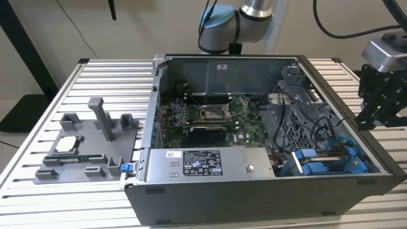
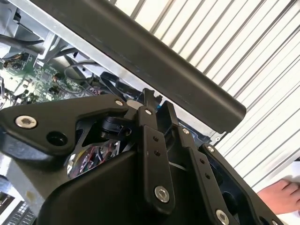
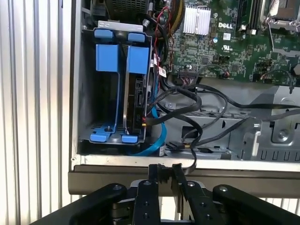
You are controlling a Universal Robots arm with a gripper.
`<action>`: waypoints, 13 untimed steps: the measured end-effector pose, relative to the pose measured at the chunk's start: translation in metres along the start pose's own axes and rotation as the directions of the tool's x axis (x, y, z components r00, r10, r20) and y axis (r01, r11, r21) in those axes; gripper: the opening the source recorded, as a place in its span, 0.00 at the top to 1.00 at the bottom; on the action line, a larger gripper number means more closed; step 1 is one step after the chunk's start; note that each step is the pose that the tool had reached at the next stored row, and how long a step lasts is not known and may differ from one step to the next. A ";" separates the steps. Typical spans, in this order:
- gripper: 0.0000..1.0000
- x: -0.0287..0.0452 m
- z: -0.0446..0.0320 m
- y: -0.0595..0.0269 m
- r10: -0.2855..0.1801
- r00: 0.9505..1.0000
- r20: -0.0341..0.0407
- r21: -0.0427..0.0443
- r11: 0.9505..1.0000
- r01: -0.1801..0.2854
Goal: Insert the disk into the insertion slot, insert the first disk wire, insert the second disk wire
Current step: 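Insert the second disk wire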
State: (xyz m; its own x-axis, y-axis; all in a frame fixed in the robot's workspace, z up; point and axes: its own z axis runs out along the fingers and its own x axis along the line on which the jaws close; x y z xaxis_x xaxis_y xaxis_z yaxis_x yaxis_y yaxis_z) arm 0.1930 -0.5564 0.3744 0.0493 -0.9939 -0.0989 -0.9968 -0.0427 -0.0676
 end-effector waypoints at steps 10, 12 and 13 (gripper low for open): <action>1.00 0.0008 0.0022 0.0002 0.000 1.000 0.000 0.000 1.000 0.000; 1.00 0.0009 0.0028 0.0002 0.000 1.000 0.000 0.000 1.000 0.000; 1.00 0.0009 0.0029 0.0002 0.000 1.000 0.000 0.000 1.000 0.000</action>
State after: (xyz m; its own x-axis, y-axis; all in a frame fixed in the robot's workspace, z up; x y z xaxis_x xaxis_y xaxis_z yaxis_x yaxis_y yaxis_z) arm 0.1930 -0.5570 0.3714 0.0493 -0.9939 -0.0990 -0.9968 -0.0427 -0.0676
